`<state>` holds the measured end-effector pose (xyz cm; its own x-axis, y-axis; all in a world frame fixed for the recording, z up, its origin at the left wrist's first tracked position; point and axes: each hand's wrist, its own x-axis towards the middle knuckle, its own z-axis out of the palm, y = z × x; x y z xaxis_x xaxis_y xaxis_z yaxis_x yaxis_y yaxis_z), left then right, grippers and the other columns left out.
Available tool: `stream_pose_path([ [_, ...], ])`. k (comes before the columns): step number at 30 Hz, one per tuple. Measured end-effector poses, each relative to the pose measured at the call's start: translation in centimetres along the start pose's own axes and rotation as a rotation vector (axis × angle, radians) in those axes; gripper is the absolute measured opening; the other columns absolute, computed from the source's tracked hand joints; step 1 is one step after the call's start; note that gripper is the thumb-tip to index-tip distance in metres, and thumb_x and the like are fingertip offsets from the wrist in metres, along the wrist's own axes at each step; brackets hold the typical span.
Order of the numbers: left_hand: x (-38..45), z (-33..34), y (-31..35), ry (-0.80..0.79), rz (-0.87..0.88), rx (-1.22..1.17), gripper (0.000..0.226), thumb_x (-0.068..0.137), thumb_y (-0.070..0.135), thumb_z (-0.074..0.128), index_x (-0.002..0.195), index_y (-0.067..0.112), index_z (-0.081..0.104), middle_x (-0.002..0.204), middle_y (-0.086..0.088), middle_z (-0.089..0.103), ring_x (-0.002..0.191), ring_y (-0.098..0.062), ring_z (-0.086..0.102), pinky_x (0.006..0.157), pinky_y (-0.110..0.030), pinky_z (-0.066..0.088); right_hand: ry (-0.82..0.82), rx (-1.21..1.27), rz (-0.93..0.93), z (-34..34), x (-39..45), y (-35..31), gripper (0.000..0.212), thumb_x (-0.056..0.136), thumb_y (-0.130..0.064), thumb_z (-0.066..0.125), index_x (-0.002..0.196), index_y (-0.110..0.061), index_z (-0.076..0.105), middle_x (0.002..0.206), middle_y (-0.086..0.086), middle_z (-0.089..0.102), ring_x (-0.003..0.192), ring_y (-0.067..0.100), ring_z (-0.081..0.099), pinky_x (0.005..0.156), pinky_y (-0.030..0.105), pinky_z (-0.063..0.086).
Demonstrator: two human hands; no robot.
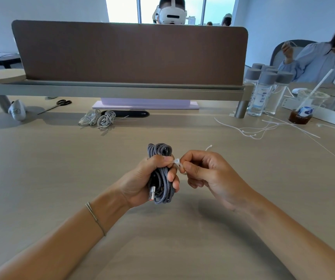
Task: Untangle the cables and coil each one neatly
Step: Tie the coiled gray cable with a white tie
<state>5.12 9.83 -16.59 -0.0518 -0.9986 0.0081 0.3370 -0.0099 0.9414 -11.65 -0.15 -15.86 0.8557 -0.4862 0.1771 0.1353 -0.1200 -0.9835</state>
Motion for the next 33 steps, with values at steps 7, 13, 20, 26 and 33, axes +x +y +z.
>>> stream_pose_path([
  [7, 0.1, -0.3, -0.2, 0.014, -0.023, 0.030, 0.023, 0.078, 0.034, 0.064, 0.066, 0.014, 0.068, 0.059, -0.001, 0.061, 0.059, -0.018, 0.064, 0.066, -0.033, 0.050, -0.015, -0.015, -0.035, 0.0, 0.1, 0.3, 0.016, 0.095, -0.017, 0.061, 0.081, -0.011, 0.065, 0.089, 0.038, 0.058, 0.070, 0.042, 0.043, 0.057, 0.027, 0.036],
  [13, 0.3, 0.3, -0.5, 0.066, 0.001, 0.040, 0.022, 0.079, 0.025, 0.068, 0.066, 0.006, 0.066, 0.061, -0.009, 0.063, 0.061, -0.022, 0.066, 0.062, -0.030, 0.056, -0.019, 0.042, -0.070, 0.5, -0.2, -0.2, 0.018, 0.101, -0.006, 0.052, 0.087, 0.004, 0.057, 0.075, 0.018, 0.069, 0.065, 0.031, 0.062, 0.060, 0.030, 0.048],
  [20, 0.4, 1.6, -0.8, 0.261, 0.147, 0.362, 0.017, 0.094, 0.005, 0.063, 0.079, -0.001, 0.068, 0.072, -0.018, 0.069, 0.067, -0.032, 0.067, 0.071, -0.040, 0.059, 0.175, -0.092, -0.120, 0.5, 0.1, 0.6, 0.029, 0.092, -0.021, 0.073, 0.100, -0.006, 0.050, 0.060, 0.008, 0.052, 0.056, 0.033, 0.061, 0.060, 0.048, 0.055],
  [26, 0.7, 1.1, -0.7, 0.470, 0.201, 0.549, 0.017, 0.088, 0.006, 0.069, 0.075, -0.005, 0.069, 0.068, -0.014, 0.073, 0.062, -0.024, 0.069, 0.062, -0.030, 0.056, 0.296, -0.602, -0.204, 0.6, -0.3, 1.2, 0.033, 0.092, -0.048, 0.064, 0.077, -0.020, 0.059, 0.064, 0.002, 0.064, 0.060, 0.022, 0.064, 0.061, 0.048, 0.054],
  [33, 0.9, 0.3, -0.7, 0.543, 0.161, 0.565, 0.018, 0.090, 0.008, 0.068, 0.074, 0.000, 0.070, 0.070, -0.013, 0.075, 0.066, -0.028, 0.071, 0.067, -0.034, 0.059, 0.306, -1.003, -0.203, -0.2, 0.0, 1.4, 0.021, 0.098, -0.032, 0.060, 0.079, -0.024, 0.064, 0.053, -0.012, 0.051, 0.051, 0.011, 0.049, 0.053, 0.034, 0.042],
])
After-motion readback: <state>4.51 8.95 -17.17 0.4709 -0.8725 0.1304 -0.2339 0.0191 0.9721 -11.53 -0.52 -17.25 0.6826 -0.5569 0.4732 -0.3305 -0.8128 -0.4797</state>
